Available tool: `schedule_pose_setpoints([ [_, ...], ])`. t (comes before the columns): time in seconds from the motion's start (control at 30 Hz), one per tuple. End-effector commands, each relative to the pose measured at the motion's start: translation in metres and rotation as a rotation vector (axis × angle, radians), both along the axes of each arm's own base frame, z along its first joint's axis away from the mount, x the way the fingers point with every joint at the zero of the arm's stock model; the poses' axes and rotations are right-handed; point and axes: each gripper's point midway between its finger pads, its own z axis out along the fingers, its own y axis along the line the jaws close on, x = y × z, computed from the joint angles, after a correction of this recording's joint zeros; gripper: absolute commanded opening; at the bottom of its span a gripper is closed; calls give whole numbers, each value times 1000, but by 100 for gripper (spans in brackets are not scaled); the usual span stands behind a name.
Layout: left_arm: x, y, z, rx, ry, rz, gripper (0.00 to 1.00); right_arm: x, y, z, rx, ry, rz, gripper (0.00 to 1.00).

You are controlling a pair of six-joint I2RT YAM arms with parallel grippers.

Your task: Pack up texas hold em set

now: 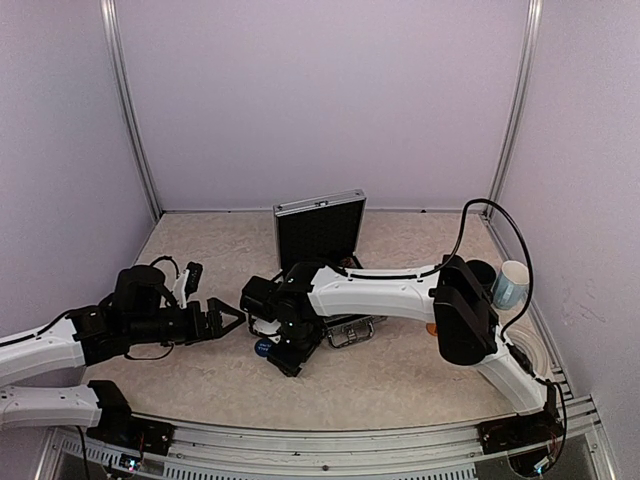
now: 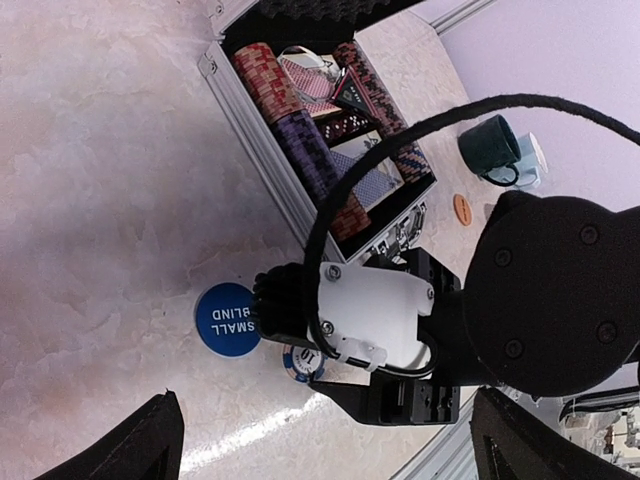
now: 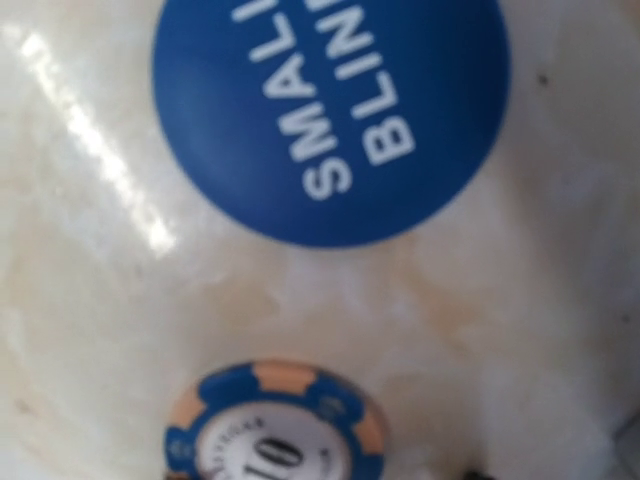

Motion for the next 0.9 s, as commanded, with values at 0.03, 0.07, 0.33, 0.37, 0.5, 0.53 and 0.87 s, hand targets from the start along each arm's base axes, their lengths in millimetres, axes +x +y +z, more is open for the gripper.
schedule_pose_setpoints([
  [0.03, 1, 2, 2, -17, -16, 7, 99, -18, 0, -20, -22, 82, -8, 62],
  [0.07, 1, 3, 1, -8, -15, 13, 99, -19, 1, -19, -14, 91, -5, 62],
  [0.33, 1, 2, 0, -42, -14, 18, 99, -26, -4, -41, -66, 114, 6, 63],
  [0.37, 0, 2, -2, -34, -8, 15, 99, -26, 0, -38, -49, 116, 2, 63],
  [0.5, -2, 4, -5, -25, -4, 14, 99, -11, 10, -15, 29, 63, -47, 65],
  [0.53, -2, 5, -3, -26, -12, 14, 99, -7, 12, -7, 56, 52, -64, 65],
  [0.87, -2, 3, -4, -34, -8, 10, 99, -21, 18, -11, 84, 127, -41, 71],
])
